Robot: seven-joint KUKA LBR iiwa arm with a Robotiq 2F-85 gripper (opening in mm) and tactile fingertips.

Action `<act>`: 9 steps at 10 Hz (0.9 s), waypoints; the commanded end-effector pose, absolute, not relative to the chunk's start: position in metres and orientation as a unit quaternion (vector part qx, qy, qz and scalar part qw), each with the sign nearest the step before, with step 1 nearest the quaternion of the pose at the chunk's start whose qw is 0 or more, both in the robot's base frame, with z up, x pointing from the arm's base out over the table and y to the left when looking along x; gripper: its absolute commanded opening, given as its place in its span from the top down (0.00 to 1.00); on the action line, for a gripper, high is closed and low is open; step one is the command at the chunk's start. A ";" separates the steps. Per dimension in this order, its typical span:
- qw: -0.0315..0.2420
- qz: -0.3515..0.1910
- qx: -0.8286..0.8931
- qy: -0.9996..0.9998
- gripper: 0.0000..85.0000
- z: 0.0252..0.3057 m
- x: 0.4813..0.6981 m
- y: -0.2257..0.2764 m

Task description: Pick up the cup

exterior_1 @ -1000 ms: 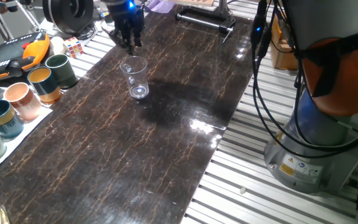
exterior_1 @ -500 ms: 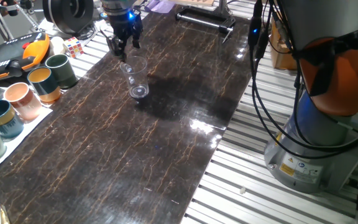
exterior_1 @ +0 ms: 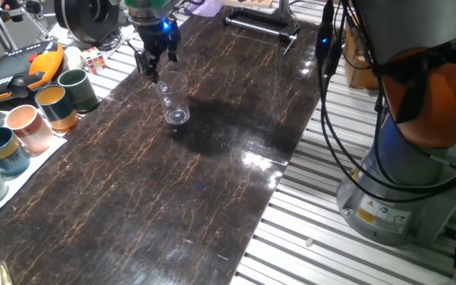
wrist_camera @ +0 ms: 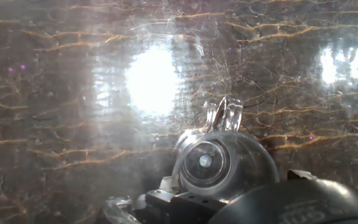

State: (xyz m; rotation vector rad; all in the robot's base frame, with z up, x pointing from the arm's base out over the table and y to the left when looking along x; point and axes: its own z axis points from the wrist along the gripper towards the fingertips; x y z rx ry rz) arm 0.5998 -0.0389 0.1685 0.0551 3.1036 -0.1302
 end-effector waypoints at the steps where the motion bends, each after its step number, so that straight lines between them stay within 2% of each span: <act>1: 0.019 -0.043 0.017 0.999 0.00 0.166 0.601 -0.040; 9: 0.028 -0.038 0.014 0.999 0.00 0.152 0.602 -0.043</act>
